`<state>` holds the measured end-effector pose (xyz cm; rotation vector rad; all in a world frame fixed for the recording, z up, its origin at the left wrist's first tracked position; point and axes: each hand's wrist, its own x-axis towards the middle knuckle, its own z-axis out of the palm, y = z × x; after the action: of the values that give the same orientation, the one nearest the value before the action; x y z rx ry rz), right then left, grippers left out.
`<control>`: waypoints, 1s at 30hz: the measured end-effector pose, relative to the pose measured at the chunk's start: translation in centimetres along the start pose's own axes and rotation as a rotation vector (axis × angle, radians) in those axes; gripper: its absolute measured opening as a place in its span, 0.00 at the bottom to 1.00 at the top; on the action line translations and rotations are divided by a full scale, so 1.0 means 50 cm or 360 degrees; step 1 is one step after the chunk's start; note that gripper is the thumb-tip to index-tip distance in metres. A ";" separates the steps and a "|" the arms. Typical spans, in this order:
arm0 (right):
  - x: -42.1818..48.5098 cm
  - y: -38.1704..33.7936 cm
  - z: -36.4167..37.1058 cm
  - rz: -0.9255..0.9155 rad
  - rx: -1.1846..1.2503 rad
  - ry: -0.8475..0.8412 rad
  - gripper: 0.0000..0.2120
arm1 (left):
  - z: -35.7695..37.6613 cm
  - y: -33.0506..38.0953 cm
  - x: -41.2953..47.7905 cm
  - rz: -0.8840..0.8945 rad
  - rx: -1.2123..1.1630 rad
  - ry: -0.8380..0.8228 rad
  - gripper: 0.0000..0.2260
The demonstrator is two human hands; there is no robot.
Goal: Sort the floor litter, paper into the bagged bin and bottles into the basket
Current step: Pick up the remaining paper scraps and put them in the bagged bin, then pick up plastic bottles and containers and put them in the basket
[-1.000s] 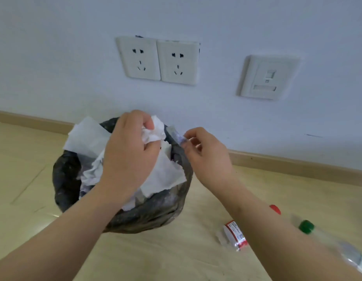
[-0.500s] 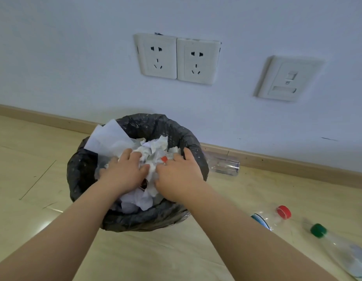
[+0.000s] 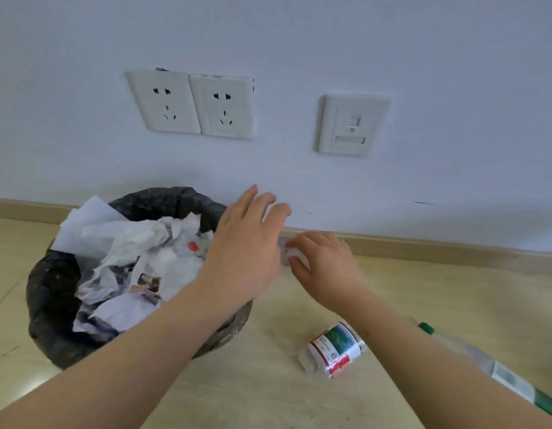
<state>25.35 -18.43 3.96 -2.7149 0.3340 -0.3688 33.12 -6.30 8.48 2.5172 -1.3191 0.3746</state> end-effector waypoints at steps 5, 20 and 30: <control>-0.097 0.135 -0.023 0.0264 -0.0200 -0.0219 0.15 | 0.118 0.164 0.010 0.0002 -0.0533 -0.0301 0.18; -0.268 0.323 -0.016 0.0949 -0.0583 -0.0582 0.22 | 0.327 0.278 -0.075 -0.0358 -0.0412 -0.1181 0.28; -0.278 0.345 0.029 0.1055 -0.0618 -0.0730 0.22 | 0.351 0.271 -0.087 -0.0427 -0.0485 -0.1256 0.31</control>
<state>9.67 -29.59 -7.08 -2.7193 1.2098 0.5421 21.25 -16.67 -7.69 2.5909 -1.0981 -0.8903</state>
